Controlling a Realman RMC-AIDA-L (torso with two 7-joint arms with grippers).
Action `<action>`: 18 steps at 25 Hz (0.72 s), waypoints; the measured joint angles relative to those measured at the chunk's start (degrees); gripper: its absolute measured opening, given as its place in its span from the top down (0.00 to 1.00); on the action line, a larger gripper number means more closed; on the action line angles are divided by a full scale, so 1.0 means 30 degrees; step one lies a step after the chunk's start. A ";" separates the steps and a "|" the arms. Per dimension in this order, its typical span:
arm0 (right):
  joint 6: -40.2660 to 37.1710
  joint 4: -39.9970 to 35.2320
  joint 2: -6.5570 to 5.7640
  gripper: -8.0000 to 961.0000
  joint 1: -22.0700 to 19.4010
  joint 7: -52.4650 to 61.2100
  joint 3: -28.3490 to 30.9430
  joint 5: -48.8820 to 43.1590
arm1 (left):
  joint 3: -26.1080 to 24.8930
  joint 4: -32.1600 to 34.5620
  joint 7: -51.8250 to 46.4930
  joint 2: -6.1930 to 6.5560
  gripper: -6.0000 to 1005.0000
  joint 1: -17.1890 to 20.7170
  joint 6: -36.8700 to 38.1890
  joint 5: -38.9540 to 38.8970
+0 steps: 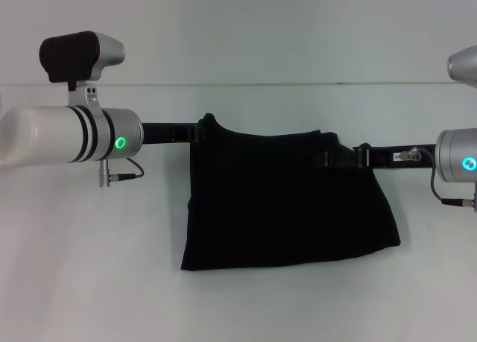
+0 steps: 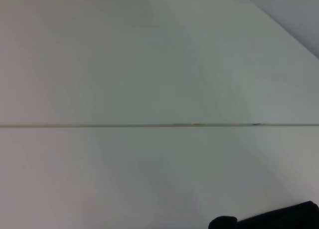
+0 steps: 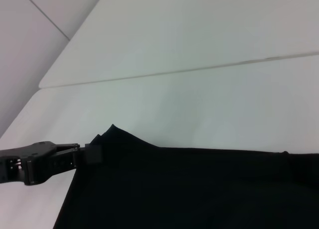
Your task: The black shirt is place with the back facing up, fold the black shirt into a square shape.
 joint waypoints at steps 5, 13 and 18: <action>0.0107 0.0019 -0.0013 0.07 0.0011 0.0064 0.0015 0.0000 | -0.0001 -0.0009 -0.0024 -0.0004 0.99 0.0053 -0.0014 0.0005; 0.0816 0.0145 0.0273 0.07 0.0162 0.0093 0.0120 0.0087 | 0.0000 -0.0027 -0.0031 -0.0081 0.99 0.0210 -0.0015 0.0028; 0.1554 0.0195 0.0750 0.07 0.0478 0.0099 0.0144 0.0162 | -0.0039 -0.0034 0.0040 -0.0090 0.98 0.0246 -0.0007 0.0030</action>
